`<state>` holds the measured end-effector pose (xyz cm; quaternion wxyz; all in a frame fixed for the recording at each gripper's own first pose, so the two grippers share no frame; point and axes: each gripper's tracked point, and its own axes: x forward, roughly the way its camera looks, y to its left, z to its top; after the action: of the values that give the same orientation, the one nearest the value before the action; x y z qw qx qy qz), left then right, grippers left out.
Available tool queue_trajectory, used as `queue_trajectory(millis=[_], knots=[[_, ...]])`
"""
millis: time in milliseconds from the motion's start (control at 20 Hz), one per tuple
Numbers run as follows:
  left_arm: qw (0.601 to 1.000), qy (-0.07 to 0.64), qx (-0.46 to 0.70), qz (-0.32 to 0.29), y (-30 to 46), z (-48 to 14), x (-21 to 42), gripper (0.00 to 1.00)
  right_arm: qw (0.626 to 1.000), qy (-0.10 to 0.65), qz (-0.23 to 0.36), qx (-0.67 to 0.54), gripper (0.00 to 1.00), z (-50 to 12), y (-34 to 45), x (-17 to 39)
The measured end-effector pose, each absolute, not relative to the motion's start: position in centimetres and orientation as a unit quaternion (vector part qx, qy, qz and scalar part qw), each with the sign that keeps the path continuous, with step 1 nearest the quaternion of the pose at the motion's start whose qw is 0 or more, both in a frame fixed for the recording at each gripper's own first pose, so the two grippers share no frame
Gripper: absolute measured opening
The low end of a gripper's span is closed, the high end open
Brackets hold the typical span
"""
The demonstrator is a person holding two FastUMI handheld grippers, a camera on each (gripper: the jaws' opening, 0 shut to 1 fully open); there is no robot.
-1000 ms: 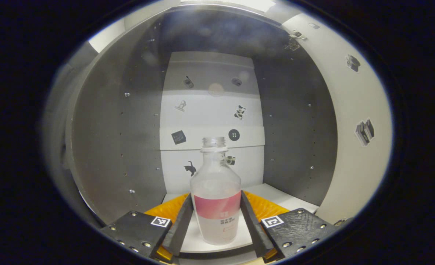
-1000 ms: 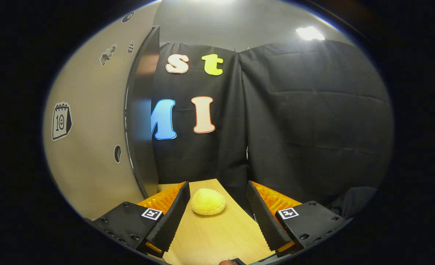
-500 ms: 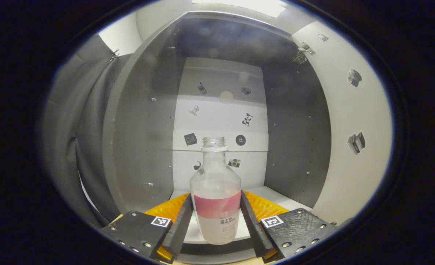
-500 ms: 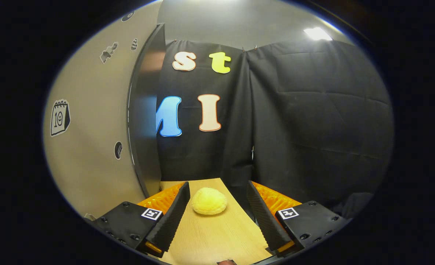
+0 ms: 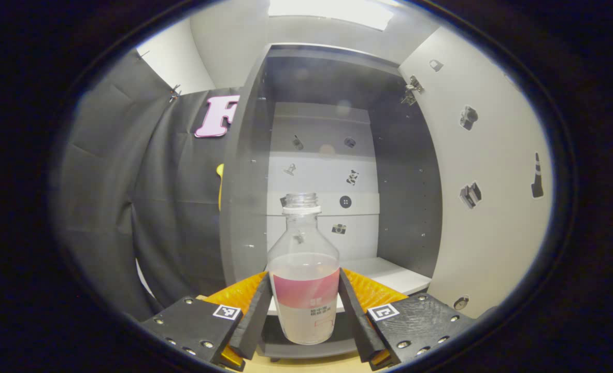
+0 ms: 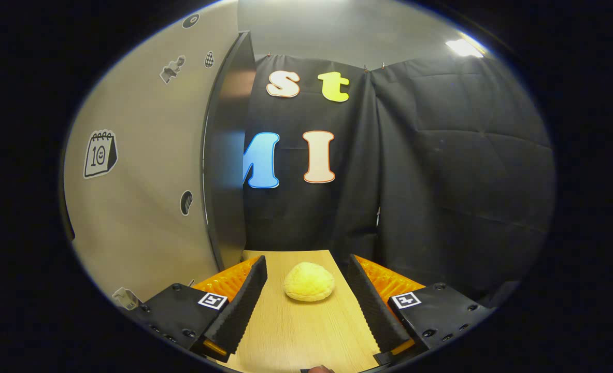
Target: Open the cabinet door with the right hand, grasp the bottle in the cabinet with the left hand and place it on the coaster, then close the cabinet door with the right hand.
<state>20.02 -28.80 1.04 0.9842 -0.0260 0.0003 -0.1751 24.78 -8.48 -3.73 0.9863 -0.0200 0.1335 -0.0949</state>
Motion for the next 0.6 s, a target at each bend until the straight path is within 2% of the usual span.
queue_trajectory(millis=[100, 150, 200, 600], knots=[[0.987, 0.004, -0.026, -0.161, -27.5, 0.5, 18.6, 0.74, 0.988, 0.131, -0.085, -0.016, 0.99, -3.7, -8.5, 24.6], [0.988, 0.005, -0.029, -0.155, -26.8, 0.4, 17.9, 0.72, 0.988, 0.127, -0.083, -0.015, 0.95, -3.6, -8.4, 24.6], [0.988, 0.004, -0.032, -0.148, -26.1, 0.4, 17.2, 0.72, 0.989, 0.124, -0.079, -0.014, 0.99, -3.4, -8.5, 24.6], [0.993, 0.011, -0.041, -0.112, -22.3, -2.5, 11.8, 0.72, 0.992, 0.110, -0.065, -0.012, 0.99, -2.5, -9.8, 24.0]])
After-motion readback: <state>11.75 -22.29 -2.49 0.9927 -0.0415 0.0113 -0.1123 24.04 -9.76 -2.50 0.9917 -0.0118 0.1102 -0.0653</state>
